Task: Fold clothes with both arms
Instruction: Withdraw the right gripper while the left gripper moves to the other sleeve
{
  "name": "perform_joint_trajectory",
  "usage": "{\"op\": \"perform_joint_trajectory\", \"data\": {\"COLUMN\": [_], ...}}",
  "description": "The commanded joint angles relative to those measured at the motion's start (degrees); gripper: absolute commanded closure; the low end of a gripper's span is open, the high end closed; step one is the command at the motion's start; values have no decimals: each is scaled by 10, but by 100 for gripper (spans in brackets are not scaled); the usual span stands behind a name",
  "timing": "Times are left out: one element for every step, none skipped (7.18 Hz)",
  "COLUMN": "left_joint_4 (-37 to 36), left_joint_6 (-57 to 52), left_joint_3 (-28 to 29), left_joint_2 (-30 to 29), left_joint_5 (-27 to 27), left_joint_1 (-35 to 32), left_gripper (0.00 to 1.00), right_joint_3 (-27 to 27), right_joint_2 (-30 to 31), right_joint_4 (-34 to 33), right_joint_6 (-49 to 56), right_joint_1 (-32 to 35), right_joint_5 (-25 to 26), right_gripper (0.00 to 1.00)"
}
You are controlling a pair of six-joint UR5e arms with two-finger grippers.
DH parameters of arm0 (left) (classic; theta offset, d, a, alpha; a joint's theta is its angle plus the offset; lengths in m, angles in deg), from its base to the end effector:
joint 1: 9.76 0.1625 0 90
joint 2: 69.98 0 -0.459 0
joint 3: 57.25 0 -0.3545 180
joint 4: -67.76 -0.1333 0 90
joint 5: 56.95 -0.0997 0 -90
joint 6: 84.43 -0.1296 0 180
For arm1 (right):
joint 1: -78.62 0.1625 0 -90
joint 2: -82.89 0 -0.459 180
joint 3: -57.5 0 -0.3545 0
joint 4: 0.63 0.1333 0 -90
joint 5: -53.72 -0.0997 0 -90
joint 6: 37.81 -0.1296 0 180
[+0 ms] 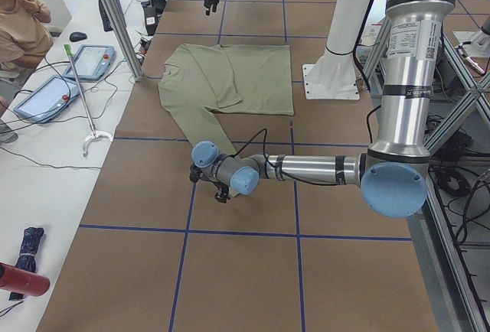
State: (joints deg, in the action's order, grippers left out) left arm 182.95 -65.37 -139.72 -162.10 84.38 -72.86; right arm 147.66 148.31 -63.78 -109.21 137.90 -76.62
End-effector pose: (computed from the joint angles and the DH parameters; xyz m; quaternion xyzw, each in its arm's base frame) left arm 0.1936 -0.4525 0.6971 -0.0241 0.4533 0.1349 0.8808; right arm -0.2907 -0.5860 0.4148 0.0153 -0.5128 0.1531 0.8446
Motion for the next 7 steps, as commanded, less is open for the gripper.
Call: {"op": "perform_joint_trajectory", "data": {"left_joint_4": [7, 8, 12, 13, 13, 13, 13], "left_joint_6": [0, -1, -2, -1, -1, -1, -2], "left_joint_3": [5, 9, 13, 13, 12, 11, 6], "left_joint_2": [0, 0, -1, -1, -1, -1, -2], "left_joint_5": [-13, -14, -14, -13, -14, -14, -14], "left_joint_1": [11, 14, 26, 28, 29, 29, 28], "left_gripper": [18, 21, 24, 25, 30, 65, 100], "right_joint_3": [1, 1, 1, 0, 0, 1, 1], "right_joint_2": [9, 13, 13, 13, 13, 13, 13], "right_joint_4": [15, 20, 21, 21, 21, 21, 21], "right_joint_6": [0, -1, -1, -1, -1, -1, -3], "right_joint_1": [0, 0, 0, -1, -1, -1, -1], "right_joint_5": [0, 1, 0, 1, 1, 1, 0], "right_gripper": [0, 0, 0, 0, 0, 0, 0]}}
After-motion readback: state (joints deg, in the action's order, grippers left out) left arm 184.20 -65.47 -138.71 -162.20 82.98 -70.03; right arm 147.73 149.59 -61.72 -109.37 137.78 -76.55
